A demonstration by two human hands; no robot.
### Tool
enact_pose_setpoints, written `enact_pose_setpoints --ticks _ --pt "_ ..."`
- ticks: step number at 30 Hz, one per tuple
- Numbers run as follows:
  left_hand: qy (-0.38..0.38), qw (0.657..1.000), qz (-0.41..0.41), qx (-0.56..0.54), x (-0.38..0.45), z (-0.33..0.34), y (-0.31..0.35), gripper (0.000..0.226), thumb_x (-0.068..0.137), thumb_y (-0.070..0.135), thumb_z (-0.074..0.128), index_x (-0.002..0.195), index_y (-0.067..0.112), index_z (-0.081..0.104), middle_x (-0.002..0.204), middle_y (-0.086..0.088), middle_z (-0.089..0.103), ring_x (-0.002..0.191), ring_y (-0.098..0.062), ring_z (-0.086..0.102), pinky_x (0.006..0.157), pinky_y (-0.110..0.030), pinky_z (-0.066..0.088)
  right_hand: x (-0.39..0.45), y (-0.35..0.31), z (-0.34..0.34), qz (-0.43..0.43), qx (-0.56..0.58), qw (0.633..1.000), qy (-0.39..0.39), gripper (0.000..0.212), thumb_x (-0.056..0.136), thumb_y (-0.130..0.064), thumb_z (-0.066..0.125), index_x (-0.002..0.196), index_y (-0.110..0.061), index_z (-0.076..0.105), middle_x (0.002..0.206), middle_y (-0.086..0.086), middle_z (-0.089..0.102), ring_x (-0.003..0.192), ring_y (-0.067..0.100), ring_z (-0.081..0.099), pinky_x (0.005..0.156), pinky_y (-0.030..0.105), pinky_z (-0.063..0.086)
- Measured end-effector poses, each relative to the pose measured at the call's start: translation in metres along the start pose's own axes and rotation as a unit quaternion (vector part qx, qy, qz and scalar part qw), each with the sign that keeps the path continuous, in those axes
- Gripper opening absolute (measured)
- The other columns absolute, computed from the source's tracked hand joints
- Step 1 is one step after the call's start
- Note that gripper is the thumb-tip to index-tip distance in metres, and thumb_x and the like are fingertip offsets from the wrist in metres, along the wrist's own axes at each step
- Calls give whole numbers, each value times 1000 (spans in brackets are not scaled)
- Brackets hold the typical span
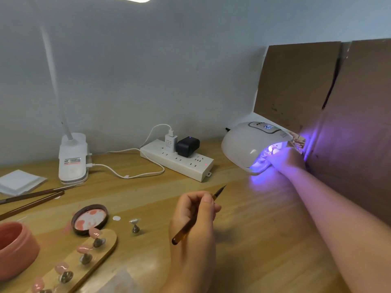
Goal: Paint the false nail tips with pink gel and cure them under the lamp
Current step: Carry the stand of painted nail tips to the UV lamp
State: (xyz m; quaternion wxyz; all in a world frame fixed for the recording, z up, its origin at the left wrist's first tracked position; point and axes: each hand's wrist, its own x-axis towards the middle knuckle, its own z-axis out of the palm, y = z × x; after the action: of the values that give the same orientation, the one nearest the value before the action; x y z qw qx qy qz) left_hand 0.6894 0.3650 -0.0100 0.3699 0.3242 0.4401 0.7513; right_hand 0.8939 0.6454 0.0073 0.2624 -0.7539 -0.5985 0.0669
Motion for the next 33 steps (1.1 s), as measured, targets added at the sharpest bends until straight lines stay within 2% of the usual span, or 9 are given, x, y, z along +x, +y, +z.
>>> enact_pose_setpoints --ticks 2,4,8,12,20,23,26,29,33 --pt "-2 1000 -1 -9 0 0 1 19 74 34 59 80 18 68 70 -3 70 67 -10 62 70 -28 47 -13 8 -4 -14 7 999 28 34 82 -38 66 90 -6 69 101 20 68 98 32 63 79 31 46" --pt "-7 1000 -2 -8 -1 1 2 20 75 34 59 81 16 67 70 -3 70 67 -8 60 67 -23 47 -26 20 -10 -35 12 998 47 40 80 -44 67 64 -9 56 79 21 63 79 34 61 67 31 41" --pt "-9 1000 3 -7 -1 2 5 22 76 33 59 81 12 64 67 -1 68 66 -9 58 65 -20 48 -52 41 -24 -42 -3 996 74 48 74 -40 73 47 -13 45 46 7 42 55 31 46 53 31 36" --pt "-15 1000 0 3 -3 1 7 14 89 24 65 82 12 64 69 0 68 68 -11 57 68 -25 47 -67 44 -29 -31 -37 997 64 38 75 -39 71 60 -5 62 56 13 57 62 32 58 55 30 38" --pt "-15 1000 -4 13 -5 2 8 22 75 35 57 81 15 65 70 0 69 66 -8 58 68 -27 47 -83 38 -19 -16 -46 994 98 32 75 -42 71 74 -14 56 85 17 68 83 34 65 59 29 36" --pt "-20 999 0 25 -5 2 7 19 76 35 57 79 18 66 71 -1 69 66 -7 58 68 -27 47 -83 30 -16 -66 -86 994 32 49 78 -62 65 75 -13 64 80 12 69 81 30 65 61 31 42" --pt "-33 999 9 36 -7 1 6 17 77 35 57 78 20 66 73 -1 70 67 -7 60 68 -26 48 -87 20 -20 -126 -74 989 -30 46 75 -69 62 72 -24 67 69 -2 65 71 18 60 63 29 46" --pt "-32 999 10 34 -6 1 7 19 76 35 57 79 19 66 72 0 69 68 -7 60 68 -26 48 -86 24 -28 -176 -2 981 -80 27 82 -55 64 79 -29 68 61 -11 56 64 3 54 57 24 37" --pt "-24 1000 -8 6 -4 1 7 22 74 33 58 81 13 65 68 0 68 63 -7 57 63 -20 47 -72 27 -35 -149 15 978 -142 19 91 -30 58 81 -20 70 55 -10 60 52 4 54 56 23 39"
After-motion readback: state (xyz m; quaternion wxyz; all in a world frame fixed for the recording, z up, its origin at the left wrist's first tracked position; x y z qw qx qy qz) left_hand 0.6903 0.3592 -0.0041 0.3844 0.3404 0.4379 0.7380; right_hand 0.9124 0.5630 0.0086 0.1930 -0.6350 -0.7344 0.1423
